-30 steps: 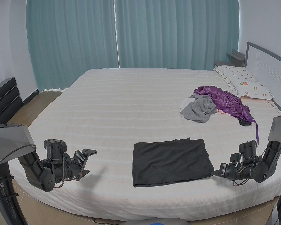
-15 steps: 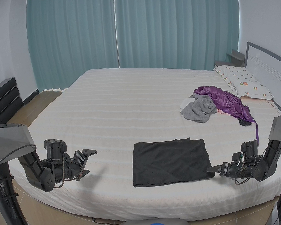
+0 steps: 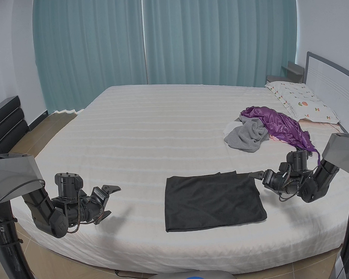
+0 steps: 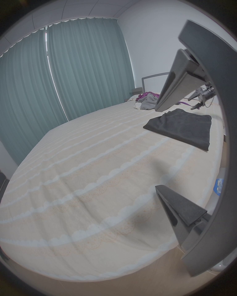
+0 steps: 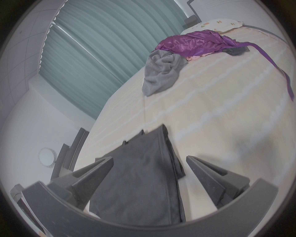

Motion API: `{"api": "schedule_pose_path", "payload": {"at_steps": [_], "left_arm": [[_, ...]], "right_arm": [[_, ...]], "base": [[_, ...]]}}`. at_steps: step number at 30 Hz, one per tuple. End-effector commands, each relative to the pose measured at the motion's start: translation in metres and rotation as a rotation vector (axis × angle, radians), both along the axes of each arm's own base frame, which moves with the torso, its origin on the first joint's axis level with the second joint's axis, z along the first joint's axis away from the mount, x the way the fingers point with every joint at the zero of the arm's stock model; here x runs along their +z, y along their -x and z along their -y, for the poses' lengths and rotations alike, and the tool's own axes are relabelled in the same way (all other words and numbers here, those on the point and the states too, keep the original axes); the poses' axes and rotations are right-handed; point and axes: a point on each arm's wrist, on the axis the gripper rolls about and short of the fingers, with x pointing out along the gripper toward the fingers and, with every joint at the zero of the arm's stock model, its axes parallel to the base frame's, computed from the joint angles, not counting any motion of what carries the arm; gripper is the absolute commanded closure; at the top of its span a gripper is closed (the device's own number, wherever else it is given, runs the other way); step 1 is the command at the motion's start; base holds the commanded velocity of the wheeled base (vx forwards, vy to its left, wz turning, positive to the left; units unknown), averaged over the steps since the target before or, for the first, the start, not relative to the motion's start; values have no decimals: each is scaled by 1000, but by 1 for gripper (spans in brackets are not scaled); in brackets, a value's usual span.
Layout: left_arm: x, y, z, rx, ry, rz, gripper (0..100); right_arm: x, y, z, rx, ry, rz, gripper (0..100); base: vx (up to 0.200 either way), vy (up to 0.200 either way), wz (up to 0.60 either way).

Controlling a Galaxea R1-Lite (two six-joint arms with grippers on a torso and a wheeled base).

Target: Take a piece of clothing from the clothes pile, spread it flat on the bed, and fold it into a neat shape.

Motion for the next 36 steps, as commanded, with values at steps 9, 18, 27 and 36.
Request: {"api": "schedule_pose_path", "payload": {"at_steps": [9, 18, 27, 36], "left_arm": [[0, 0, 0, 0, 0, 0, 0], [0, 0, 0, 2, -1, 0, 0], [0, 0, 0, 2, -1, 0, 0], [0, 0, 0, 2, -1, -2, 0]], "right_arm": [[-49, -67, -13, -82, 24, -11, 0], [-46, -82, -20, -151, -19, 21, 100], [-43, -84, -16, -172, -22, 32, 100], [-42, -85, -7, -210, -35, 30, 100]], "base": [[0, 0, 0], [0, 0, 0], [0, 0, 0], [0, 0, 0]]}}
